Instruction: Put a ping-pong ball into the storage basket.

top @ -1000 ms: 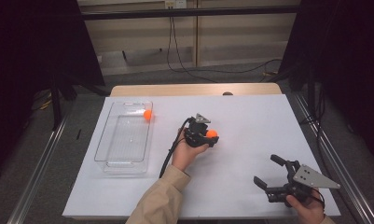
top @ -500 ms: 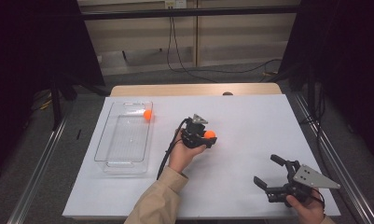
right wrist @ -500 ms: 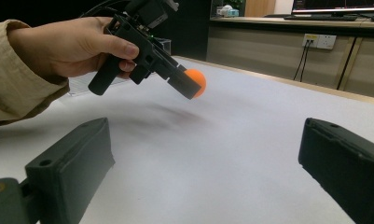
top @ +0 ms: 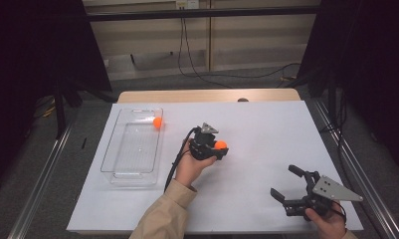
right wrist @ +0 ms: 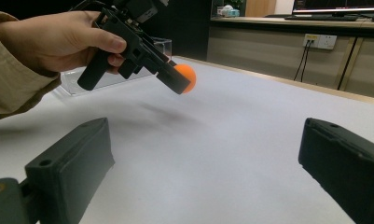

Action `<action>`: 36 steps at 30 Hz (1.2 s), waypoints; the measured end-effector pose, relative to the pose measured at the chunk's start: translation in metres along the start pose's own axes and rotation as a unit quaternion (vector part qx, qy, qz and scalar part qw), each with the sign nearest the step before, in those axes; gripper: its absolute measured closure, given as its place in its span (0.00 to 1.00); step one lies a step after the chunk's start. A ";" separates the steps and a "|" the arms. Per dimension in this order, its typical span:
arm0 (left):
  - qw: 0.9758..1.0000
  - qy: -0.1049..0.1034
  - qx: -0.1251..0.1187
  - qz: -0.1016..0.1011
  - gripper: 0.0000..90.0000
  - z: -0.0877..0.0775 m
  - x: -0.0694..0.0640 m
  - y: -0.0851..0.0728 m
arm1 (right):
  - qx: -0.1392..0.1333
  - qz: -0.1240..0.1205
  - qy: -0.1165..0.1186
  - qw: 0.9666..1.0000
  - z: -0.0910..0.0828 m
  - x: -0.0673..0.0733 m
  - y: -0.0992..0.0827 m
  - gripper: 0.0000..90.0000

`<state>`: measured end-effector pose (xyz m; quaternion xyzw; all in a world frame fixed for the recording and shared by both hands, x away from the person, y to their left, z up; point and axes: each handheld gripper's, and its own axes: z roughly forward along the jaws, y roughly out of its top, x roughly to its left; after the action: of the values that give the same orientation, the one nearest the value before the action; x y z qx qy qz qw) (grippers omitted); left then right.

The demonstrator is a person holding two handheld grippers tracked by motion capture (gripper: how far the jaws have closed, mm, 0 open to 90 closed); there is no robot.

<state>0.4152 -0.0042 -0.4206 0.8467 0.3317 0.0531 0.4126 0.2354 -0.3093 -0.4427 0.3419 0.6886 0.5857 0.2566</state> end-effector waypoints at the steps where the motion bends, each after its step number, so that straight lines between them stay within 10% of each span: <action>1: 1.000 0.000 -0.002 0.000 0.57 -0.001 0.000 0.000 | -0.001 0.000 0.000 1.000 0.000 0.000 0.000 0.03; 36: 1.000 0.018 -0.017 -0.007 0.57 -0.037 0.003 -0.012 | 0.000 0.000 0.003 1.000 0.002 0.002 0.001 0.03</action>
<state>0.3976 0.0274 -0.4061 0.8362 0.3438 0.0712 0.4212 0.2358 -0.3069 -0.4423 0.3398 0.6892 0.5870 0.2549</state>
